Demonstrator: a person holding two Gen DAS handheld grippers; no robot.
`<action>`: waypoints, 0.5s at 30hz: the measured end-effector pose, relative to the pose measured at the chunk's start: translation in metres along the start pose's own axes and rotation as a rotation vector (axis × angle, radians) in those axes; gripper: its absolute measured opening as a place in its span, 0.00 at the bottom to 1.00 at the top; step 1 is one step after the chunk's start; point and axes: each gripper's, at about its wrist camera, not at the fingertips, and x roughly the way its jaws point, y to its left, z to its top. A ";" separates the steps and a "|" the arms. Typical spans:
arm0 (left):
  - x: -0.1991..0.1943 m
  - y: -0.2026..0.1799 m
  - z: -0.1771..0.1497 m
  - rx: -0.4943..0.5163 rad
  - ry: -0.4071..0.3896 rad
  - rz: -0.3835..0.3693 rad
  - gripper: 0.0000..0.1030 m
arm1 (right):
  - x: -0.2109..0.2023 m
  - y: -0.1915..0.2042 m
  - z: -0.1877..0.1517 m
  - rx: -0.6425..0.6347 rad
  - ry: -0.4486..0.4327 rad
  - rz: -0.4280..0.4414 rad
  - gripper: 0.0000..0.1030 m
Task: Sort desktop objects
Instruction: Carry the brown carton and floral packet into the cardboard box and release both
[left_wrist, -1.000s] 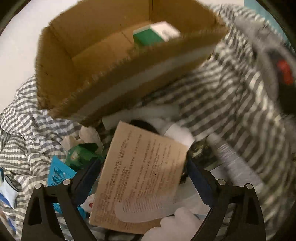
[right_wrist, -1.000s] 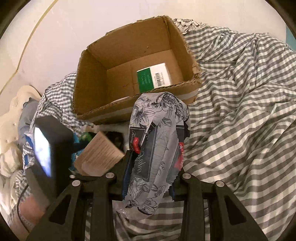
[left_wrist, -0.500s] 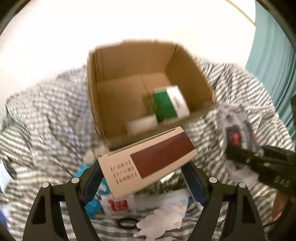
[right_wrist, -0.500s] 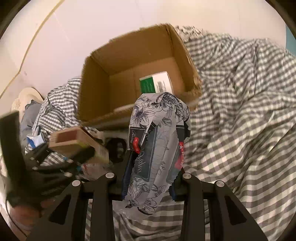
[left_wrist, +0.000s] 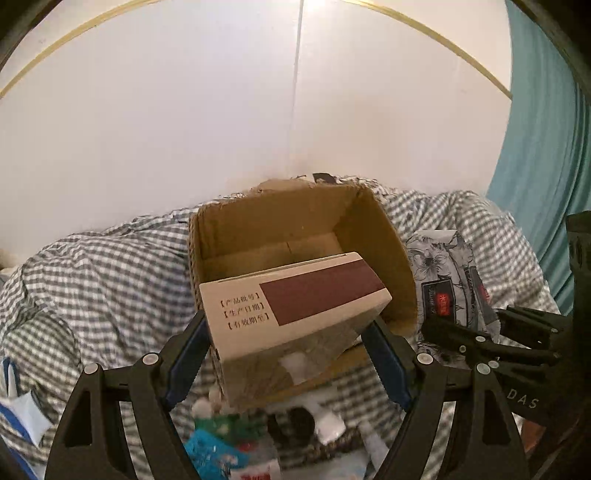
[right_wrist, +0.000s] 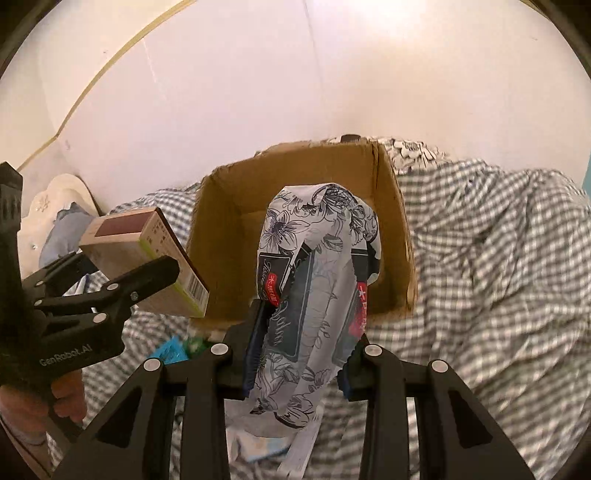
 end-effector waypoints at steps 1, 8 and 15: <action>0.008 0.001 0.004 0.002 0.004 0.004 0.81 | 0.006 -0.003 0.006 0.001 0.004 0.005 0.32; 0.076 0.008 0.020 0.014 0.052 0.039 0.81 | 0.068 -0.016 0.040 0.000 0.034 0.017 0.32; 0.122 0.010 0.030 0.036 0.070 0.069 0.83 | 0.123 -0.039 0.072 0.047 0.086 -0.006 0.36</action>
